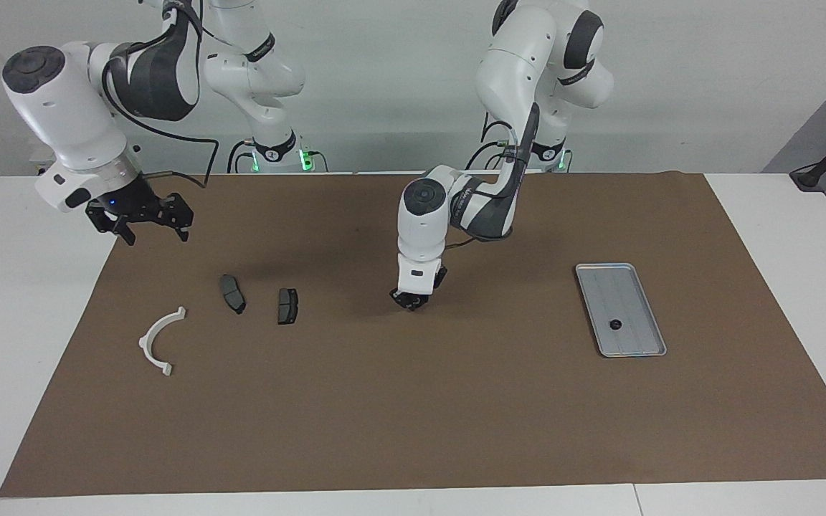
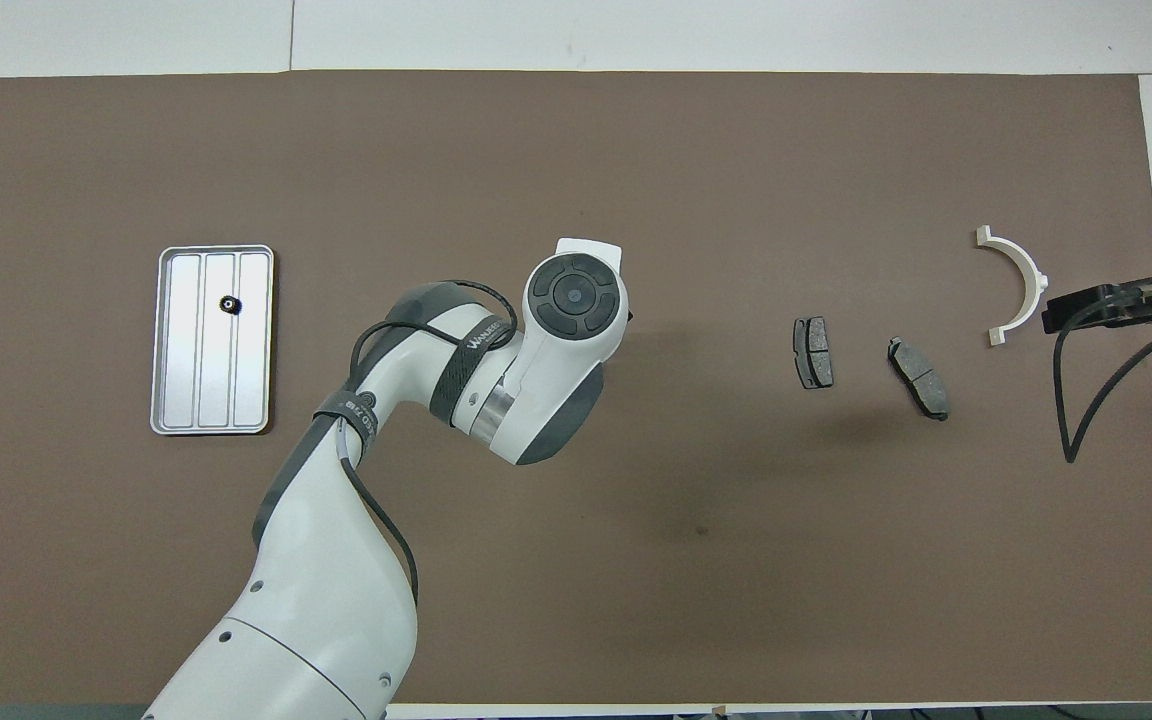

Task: Place bearing gear from tray to pile
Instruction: 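Carry the bearing with the left gripper toward the table center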

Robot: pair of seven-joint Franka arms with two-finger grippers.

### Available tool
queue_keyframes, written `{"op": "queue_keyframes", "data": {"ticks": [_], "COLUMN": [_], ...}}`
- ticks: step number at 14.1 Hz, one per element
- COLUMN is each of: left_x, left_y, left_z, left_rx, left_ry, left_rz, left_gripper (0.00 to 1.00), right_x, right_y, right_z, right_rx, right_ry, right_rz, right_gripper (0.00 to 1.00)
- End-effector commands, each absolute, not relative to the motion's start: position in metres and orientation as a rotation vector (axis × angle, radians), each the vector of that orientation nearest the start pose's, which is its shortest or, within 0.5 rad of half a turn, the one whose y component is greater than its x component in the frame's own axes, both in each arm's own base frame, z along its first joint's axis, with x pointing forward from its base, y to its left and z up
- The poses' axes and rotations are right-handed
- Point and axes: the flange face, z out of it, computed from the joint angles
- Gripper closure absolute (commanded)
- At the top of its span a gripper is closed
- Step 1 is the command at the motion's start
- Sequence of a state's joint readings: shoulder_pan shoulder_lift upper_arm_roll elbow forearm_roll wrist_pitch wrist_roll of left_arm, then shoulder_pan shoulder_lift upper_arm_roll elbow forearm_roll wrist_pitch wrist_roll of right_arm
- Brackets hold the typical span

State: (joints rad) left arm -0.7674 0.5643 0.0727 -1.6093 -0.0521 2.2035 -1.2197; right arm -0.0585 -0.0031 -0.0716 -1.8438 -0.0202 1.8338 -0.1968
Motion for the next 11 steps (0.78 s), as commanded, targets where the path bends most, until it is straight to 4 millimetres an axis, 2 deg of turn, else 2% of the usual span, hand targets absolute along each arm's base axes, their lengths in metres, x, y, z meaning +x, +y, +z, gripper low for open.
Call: {"op": "queue_keyframes", "data": {"ticks": [1,5,9,11], "left_x": [0.529,0.535,0.548,0.554], "left_y": [-0.448,-0.44,-0.413,-0.392], "left_z": [0.301,0.315,0.343,0.354], "left_rx": [-3.041,-3.042,-2.995,-2.959], "left_ry": [-0.874,-0.897,-0.943,-0.952], "left_rz": [-0.036,-0.049,-0.051,-0.036], "left_gripper": [0.0,0.0,0.0,0.0], "right_x": [0.555,0.556,0.558,0.57], "right_y": [-0.081,-0.084,-0.082,-0.078], "right_z": [0.52,0.522,0.521,0.513], "right_rx": [-3.154,-3.153,-3.155,-3.159], "right_ry": [-0.129,-0.126,-0.129,-0.137], "right_rz": [-0.015,-0.023,-0.039,-0.068], "right_gripper": [0.0,0.0,0.0,0.0]}}
